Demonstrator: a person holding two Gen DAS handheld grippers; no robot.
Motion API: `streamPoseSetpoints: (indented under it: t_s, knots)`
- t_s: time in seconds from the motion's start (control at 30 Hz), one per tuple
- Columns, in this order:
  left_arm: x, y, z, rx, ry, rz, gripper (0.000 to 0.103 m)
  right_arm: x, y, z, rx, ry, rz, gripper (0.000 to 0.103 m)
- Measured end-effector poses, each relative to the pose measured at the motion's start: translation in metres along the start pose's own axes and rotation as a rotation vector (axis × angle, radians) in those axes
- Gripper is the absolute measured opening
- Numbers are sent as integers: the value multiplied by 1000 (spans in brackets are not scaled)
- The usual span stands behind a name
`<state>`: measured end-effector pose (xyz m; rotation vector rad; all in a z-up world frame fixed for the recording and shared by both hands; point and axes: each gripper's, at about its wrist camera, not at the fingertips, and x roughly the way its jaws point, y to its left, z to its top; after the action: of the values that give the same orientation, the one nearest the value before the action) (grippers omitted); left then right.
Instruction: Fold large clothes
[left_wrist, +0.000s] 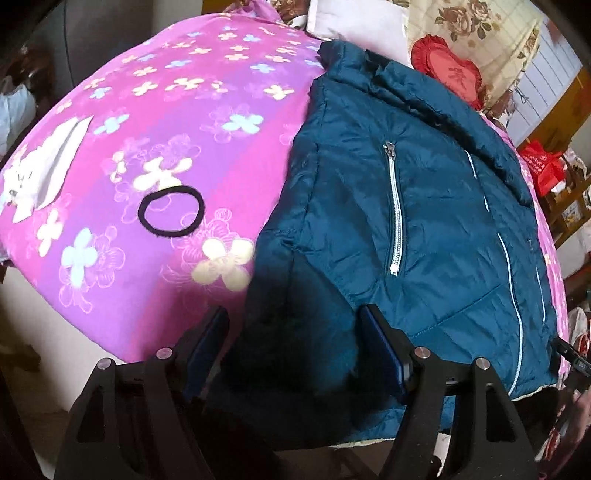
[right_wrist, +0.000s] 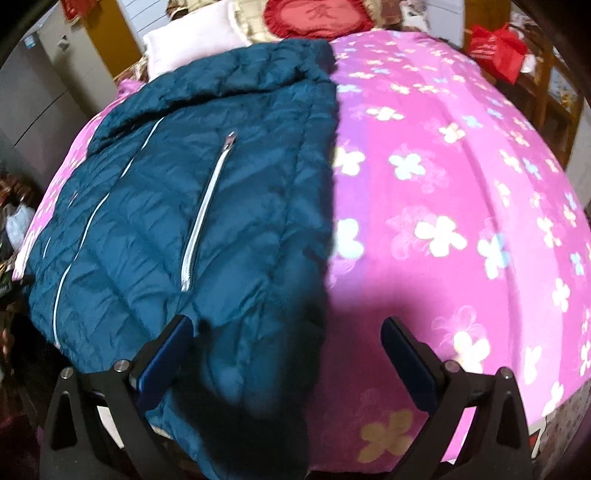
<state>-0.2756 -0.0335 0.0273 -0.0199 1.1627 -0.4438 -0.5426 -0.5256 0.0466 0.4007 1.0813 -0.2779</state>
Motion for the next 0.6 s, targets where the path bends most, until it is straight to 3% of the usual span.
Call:
streamPoseSetpoints:
  t_s: [0.17, 0.27, 0.33, 0.6]
  knots:
    - [3, -7, -1, 25, 3, -3, 56, 11, 12, -8, -23, 30, 119, 103]
    - [4, -13, -3, 65, 12, 9, 56, 13, 28, -12, -81, 10, 136, 97]
    - [4, -14, -3, 73, 11, 13, 56, 14, 37, -11, -121, 13, 150, 84]
    - [6, -17, -4, 82, -2, 34, 56, 14, 35, -6, -129, 3, 186, 61]
